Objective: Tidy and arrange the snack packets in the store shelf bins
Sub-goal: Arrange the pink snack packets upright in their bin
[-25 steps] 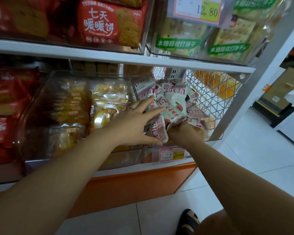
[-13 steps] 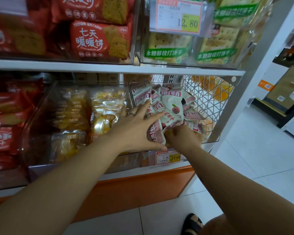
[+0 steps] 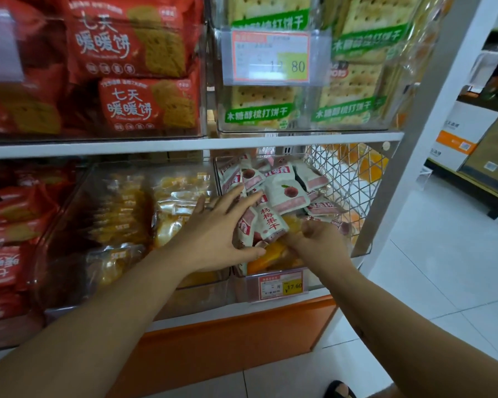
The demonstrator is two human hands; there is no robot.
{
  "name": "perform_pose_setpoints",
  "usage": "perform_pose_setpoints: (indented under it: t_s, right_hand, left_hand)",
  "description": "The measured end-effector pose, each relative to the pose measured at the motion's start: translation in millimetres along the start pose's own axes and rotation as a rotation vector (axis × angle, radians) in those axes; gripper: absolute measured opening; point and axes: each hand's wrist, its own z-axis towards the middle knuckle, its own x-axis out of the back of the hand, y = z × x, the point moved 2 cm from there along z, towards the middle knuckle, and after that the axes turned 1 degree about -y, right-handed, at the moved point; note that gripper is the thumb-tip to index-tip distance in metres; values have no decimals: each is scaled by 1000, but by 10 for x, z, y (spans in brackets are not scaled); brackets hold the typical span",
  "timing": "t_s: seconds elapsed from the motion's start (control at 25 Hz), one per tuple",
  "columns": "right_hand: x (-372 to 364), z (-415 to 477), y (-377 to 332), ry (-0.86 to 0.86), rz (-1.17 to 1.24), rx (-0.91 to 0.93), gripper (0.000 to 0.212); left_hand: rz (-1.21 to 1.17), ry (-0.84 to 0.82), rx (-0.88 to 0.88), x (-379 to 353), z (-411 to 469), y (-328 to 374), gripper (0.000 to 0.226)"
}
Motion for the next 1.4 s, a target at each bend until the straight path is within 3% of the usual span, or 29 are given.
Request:
perform_pose_setpoints:
  t_s: [0.2,0.48,0.64,0.76,1.2,1.32,1.4]
  right_hand:
    - [112,-49,-9,28,227,-25,36]
    - [371,-248,23,10,549,-165,11]
    - [579,-373,-8,31,626,-141,10]
    - [707,-494,-10,35,649,-111,7]
    - [954,-942,-349,144,500,231,13]
    - [837,-1075,-509,177,404,355,16]
    - [702,-1135,-649,172,401,427,14]
  left_hand:
    - [-35,3,-1,-17,0,-39,106]
    - [-1,-23,6,-43,16,-20,108]
    - [64,-23,18,-61,-15,34,95]
    - [140,-32,-6,-53,-51,108,102]
    - [167,-46,21,-8,-353,311,103]
    - [9,62,49,112,-572,307,94]
    - [-248,182,62,229,-811,225,81]
